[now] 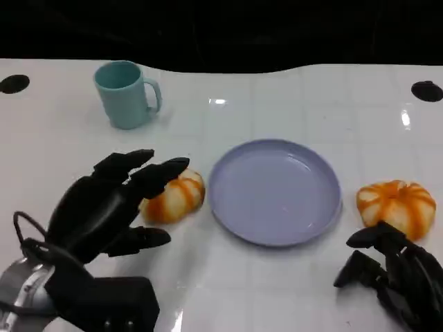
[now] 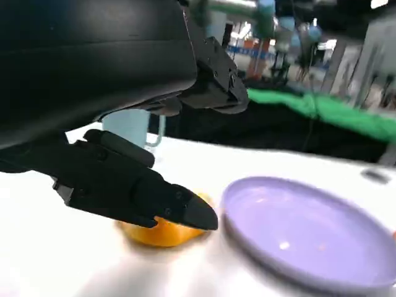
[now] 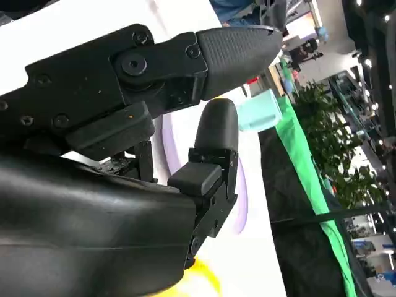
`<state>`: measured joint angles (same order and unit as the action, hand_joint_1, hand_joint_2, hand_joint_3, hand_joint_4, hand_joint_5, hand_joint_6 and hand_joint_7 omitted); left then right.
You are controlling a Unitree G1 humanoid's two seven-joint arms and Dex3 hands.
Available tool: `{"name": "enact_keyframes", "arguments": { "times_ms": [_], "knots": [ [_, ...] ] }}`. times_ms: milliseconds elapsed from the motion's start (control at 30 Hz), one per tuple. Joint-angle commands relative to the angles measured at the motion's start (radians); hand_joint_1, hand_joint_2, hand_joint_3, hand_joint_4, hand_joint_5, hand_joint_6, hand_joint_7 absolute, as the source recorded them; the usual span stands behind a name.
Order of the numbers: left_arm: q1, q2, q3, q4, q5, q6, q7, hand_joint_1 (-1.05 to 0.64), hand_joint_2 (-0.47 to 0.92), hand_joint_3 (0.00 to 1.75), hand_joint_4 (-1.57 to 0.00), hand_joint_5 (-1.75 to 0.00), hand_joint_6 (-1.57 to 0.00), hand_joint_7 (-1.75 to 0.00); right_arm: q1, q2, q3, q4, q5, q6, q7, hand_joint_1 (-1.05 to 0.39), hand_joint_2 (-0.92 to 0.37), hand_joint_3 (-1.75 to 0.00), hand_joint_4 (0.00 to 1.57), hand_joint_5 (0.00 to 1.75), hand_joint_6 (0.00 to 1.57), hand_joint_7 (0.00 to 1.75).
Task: Grasp the bread from the table and place it into the plate.
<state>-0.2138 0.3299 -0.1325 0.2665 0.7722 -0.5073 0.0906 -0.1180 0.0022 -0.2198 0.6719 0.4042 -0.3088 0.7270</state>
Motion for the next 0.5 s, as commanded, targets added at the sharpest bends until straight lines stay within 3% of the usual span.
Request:
{"name": "enact_keyframes", "arguments": {
  "times_ms": [33, 167, 300, 467, 500],
  "knots": [
    [-0.061, 0.036, -0.054, -0.002, 0.025, 0.094, -0.056, -0.33, 0.79, 0.0, 0.0, -0.18, -0.21, 0.0, 0.006, -0.008, -0.007, 0.004, 0.005, -0.007, 0.003, -0.53, -0.92, -0.24, 0.61, 1.5, 0.56, 1.2],
    [-0.071, 0.05, -0.084, -0.002, 0.017, 0.127, -0.053, -0.32, 0.79, 0.0, 0.0, -0.14, -0.19, 0.0, 0.005, -0.007, -0.007, 0.006, 0.005, -0.008, 0.003, -0.53, -0.92, -0.24, 0.6, 1.51, 0.56, 1.19],
    [-0.181, 0.028, -0.166, 0.103, 0.071, 0.241, -0.11, -0.3, 0.79, 0.0, 0.0, -0.1, -0.14, 0.0, -0.008, -0.027, -0.006, 0.026, 0.003, -0.012, 0.032, -0.55, -0.92, -0.25, 0.59, 1.52, 0.55, 1.18],
    [-0.203, 0.039, -0.201, 0.119, 0.056, 0.27, -0.103, -0.3, 0.8, 0.0, 0.0, -0.08, -0.12, 0.0, -0.01, -0.026, -0.009, 0.031, 0.004, -0.016, 0.038, -0.55, -0.92, -0.26, 0.59, 1.53, 0.55, 1.17],
    [-0.256, 0.021, -0.223, 0.187, 0.07, 0.298, -0.115, -0.3, 0.79, 0.0, -0.01, -0.08, -0.12, 0.0, -0.008, -0.023, -0.007, 0.029, -0.002, -0.023, 0.027, -0.55, -0.92, -0.26, 0.59, 1.53, 0.55, 1.18]
  ]
}}
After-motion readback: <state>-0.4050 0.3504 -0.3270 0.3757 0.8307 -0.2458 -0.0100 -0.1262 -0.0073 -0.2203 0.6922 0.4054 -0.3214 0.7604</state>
